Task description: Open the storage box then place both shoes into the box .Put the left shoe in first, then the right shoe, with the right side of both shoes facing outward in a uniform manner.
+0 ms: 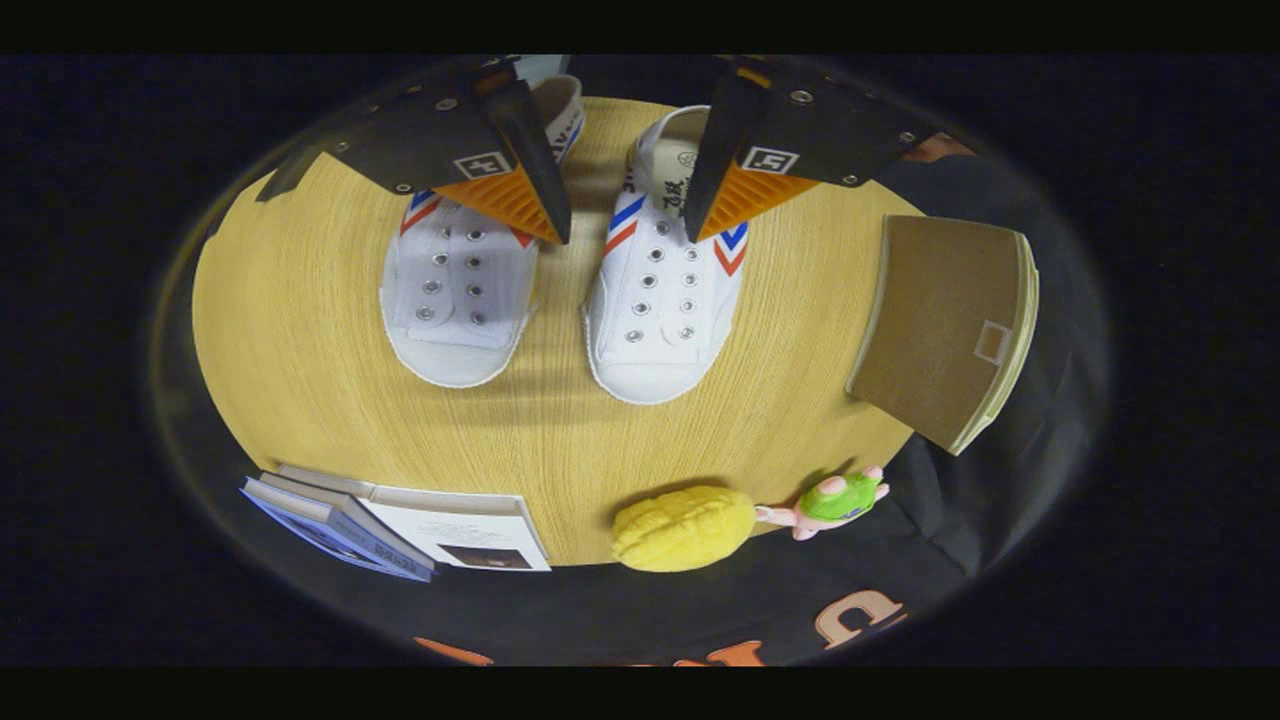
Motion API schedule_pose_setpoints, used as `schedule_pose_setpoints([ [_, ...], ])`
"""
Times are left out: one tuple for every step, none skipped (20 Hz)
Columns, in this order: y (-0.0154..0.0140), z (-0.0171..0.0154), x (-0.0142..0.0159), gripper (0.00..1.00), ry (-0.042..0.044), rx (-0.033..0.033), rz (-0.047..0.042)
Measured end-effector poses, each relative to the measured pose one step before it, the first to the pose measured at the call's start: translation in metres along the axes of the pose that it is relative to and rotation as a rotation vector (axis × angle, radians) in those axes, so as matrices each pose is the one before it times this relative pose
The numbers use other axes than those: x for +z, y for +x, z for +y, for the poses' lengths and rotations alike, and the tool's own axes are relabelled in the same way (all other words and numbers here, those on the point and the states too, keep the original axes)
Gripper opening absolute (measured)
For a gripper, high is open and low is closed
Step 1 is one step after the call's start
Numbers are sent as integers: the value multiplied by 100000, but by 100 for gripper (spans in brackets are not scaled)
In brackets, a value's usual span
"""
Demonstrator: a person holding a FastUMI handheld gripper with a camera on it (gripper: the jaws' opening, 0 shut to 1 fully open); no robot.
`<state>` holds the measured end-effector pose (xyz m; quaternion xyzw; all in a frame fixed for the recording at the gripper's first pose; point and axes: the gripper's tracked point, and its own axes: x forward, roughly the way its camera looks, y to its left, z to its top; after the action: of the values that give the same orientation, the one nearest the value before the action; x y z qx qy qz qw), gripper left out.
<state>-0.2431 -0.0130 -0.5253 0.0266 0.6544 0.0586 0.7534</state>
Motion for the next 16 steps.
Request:
schedule_pose_setpoints([
  [492, -41, -61, 64, -528, -667, 79],
  [481, 148, -94, 62, 151, 468, 1378],
  [449, 501, -254, 55, 2020, 1994, 993],
  [95, -133, 8, 44, 2187, 575, 448],
  [-65, 4, -73, 42, 2074, 1484, 1112],
  [60, 66, -15, 39, 3323, 1715, 510],
  [27, -133, -17, 37, 4395, 933, 331],
  [105, -619, 31, 28, 4867, -933, -24],
  [-11, 318, 179, 18, 4355, 2250, -833],
  [-140, 29, 124, 13, 1726, 1386, -743],
  [-41, 111, -218, 11, 1651, 1200, -614],
  [-171, 214, 18, 9, 1928, 1368, -368],
  [-233, 621, 238, 9, 2004, 2639, -590],
  [-360, 878, 433, 9, 1736, 2514, -1228],
  [-340, 777, 409, 9, 1055, 2466, -1146],
  [-445, 971, 563, 9, 986, 2989, -1475],
])
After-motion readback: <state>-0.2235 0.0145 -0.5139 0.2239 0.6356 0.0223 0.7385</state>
